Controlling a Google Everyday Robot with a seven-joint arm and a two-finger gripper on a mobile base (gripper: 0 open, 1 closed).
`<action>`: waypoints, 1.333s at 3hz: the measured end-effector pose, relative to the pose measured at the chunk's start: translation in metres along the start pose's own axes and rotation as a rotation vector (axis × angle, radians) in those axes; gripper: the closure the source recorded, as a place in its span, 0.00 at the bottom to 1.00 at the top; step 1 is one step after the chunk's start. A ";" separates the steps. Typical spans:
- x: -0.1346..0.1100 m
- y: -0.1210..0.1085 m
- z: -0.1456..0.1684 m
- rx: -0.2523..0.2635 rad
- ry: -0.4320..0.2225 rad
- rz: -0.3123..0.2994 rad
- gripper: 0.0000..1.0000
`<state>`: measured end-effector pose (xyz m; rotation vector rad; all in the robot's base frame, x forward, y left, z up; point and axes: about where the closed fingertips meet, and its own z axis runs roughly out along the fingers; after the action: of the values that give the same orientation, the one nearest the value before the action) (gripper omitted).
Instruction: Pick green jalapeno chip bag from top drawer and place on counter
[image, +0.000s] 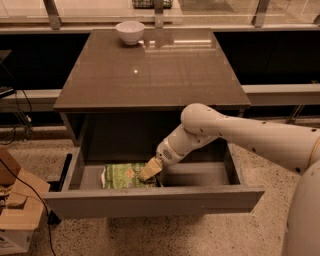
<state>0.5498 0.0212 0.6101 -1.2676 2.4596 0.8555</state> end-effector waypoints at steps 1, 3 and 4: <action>0.000 0.000 0.000 0.000 0.000 0.000 0.74; -0.029 0.045 -0.083 0.099 -0.125 -0.132 1.00; -0.049 0.070 -0.163 0.207 -0.201 -0.230 1.00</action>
Offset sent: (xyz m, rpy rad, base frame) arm -0.0249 -0.0066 0.0972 0.0650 -0.1964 0.0234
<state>0.5307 -0.0132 0.7902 -1.2894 2.1334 0.6184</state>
